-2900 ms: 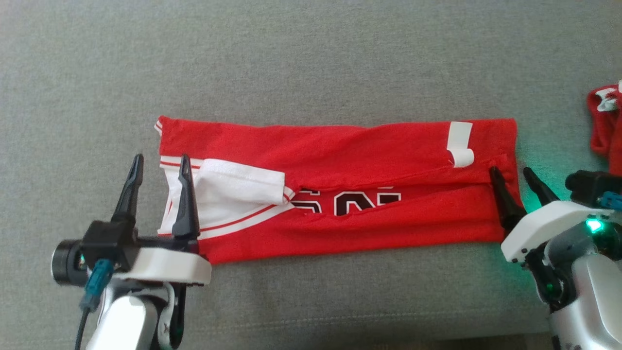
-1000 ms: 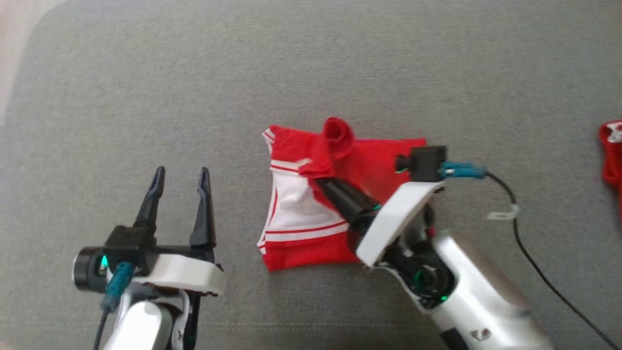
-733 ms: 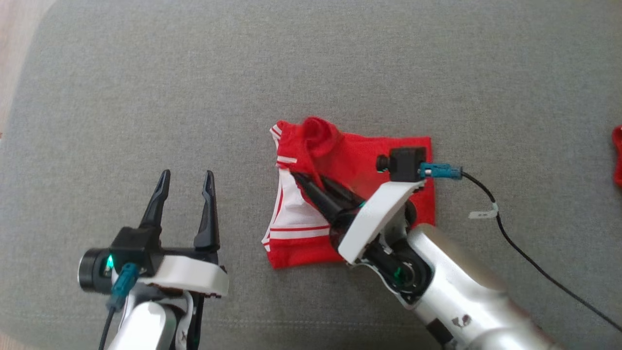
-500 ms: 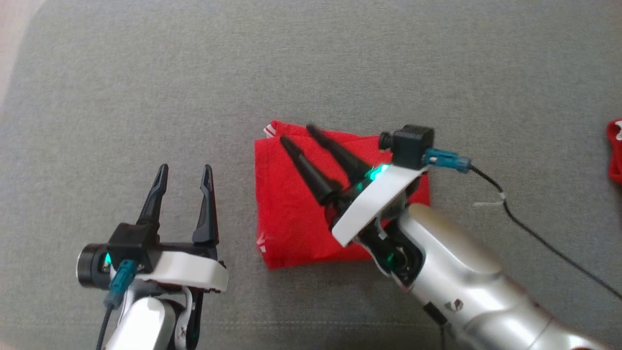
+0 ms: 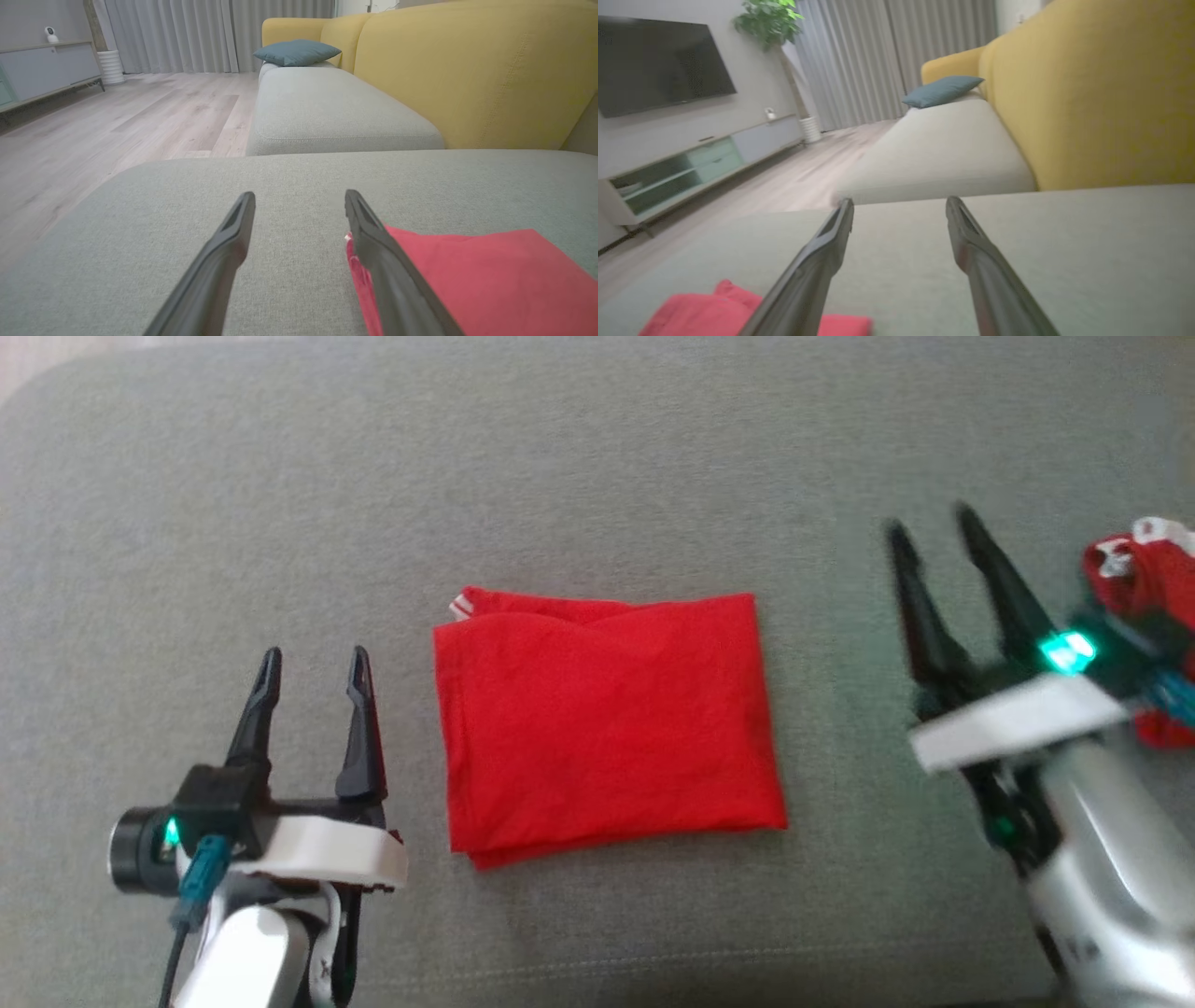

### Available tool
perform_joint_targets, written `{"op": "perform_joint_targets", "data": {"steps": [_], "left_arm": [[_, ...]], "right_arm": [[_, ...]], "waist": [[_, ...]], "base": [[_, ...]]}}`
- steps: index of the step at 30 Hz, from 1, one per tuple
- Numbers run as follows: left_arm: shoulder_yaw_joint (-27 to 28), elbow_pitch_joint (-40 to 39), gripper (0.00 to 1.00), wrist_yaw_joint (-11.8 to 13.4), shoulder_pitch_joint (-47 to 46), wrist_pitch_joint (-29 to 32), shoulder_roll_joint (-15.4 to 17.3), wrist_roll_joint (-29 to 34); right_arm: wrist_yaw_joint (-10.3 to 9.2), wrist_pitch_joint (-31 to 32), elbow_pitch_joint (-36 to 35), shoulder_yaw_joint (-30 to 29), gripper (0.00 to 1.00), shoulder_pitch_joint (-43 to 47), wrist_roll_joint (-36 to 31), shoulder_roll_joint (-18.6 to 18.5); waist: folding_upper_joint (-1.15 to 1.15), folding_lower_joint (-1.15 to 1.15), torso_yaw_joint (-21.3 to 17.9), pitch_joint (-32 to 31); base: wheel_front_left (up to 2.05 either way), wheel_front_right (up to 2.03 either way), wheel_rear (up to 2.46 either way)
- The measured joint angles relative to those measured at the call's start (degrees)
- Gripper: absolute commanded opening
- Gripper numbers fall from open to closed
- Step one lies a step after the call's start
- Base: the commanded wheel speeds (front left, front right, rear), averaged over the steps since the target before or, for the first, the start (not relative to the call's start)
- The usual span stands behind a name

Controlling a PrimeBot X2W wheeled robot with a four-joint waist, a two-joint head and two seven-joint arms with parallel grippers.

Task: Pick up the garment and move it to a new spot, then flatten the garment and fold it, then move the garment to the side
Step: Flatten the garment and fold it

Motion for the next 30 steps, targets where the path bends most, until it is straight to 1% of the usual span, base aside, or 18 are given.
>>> {"op": "perform_joint_targets", "data": {"steps": [5, 8, 12, 16, 21, 27, 30], "left_arm": [[0.22, -1.32, 1.0, 1.29, 0.17, 0.34, 1.31, 0.82], [0.29, -1.71, 1.0, 1.51, 0.62, 0.51, 1.67, 1.29], [0.38, -2.07, 1.0, 1.99, 2.93, 0.51, 2.16, 1.35], [0.91, -2.08, 1.0, 1.99, 5.05, 0.49, 3.0, 1.21], [1.26, -2.15, 1.0, 2.04, 7.85, 0.49, 3.2, 0.89], [1.14, -2.14, 1.0, 2.35, 10.34, 1.01, 3.45, 0.3], [1.1, -2.14, 1.0, 2.52, 10.89, 1.56, 3.53, -0.05]], "right_arm": [[0.0, 3.14, -6.1, -9.78, 1.0, 9.75, -6.5, 0.29], [0.0, 6.22, -10.87, -13.36, 1.0, 13.05, -9.26, 2.4], [0.0, 9.85, -16.08, -15.52, 1.0, 17.57, -11.69, 5.37], [0.0, 12.44, -19.2, -17.09, 1.0, 21.79, -12.85, 7.13], [0.0, 14.91, -21.37, -18.51, 1.0, 25.18, -14.0, 9.05], [0.0, 17.08, -22.61, -19.05, 1.0, 28.27, -15.25, 10.34], [0.0, 17.77, -23.17, -19.08, 1.0, 29.3, -15.69, 10.38]], "waist": [[0.0, 0.0, -1.42, -0.98], [0.0, 0.0, -1.87, -1.9], [0.0, 0.0, -2.23, -3.6], [0.0, 0.0, -2.39, -5.65], [0.0, 0.0, -2.6, -8.05], [0.0, 0.0, -2.85, -10.45], [0.0, 0.0, -2.91, -11.24]], "base": [[0.0, 0.0, 0.0], [0.0, 0.0, 0.0], [0.0, 0.0, 0.0], [0.0, 0.0, 0.0], [0.0, 0.0, 0.0], [0.0, 0.0, 0.0], [0.0, 0.0, 0.0]]}}
